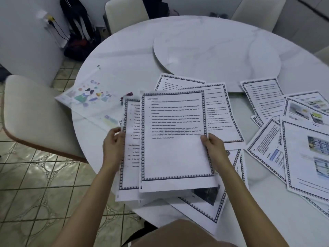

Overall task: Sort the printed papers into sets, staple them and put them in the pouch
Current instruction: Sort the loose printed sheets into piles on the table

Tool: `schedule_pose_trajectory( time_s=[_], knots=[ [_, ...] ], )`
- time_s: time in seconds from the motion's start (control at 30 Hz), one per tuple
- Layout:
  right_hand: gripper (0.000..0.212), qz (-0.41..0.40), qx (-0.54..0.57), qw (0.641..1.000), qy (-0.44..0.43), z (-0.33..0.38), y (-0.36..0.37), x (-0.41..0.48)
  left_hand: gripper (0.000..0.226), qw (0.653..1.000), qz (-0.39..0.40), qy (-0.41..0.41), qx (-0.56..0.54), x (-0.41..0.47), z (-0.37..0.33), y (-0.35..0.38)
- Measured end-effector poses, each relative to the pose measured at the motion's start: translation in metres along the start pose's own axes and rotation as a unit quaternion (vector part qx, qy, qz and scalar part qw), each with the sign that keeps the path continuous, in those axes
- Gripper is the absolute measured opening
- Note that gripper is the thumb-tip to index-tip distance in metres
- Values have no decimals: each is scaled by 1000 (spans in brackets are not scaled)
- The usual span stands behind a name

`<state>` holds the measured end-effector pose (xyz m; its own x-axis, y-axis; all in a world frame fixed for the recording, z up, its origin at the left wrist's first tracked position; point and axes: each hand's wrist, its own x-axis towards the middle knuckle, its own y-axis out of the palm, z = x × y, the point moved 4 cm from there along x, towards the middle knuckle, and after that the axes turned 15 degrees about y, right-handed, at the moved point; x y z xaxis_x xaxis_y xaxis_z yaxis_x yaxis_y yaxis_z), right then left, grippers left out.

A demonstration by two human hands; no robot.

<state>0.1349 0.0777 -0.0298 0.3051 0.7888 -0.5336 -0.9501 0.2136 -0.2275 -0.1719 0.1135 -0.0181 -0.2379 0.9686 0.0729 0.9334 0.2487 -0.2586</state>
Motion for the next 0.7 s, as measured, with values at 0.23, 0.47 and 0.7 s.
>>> schedule_pose_trajectory(
  time_s=[0.23, 0.47, 0.7],
  knots=[
    [26, 3, -108, 994, 7, -22, 30, -2, 31, 995, 77, -58, -8, -24, 15, 29],
    [19, -6, -65, 998, -5, -20, 20, -6, 24, 990, 111, 90, 12, -19, -29, 36],
    [28, 39, 10, 999, 21, -15, 3, -3, 17, 975, 160, 84, -129, -19, -67, 46]
  ],
)
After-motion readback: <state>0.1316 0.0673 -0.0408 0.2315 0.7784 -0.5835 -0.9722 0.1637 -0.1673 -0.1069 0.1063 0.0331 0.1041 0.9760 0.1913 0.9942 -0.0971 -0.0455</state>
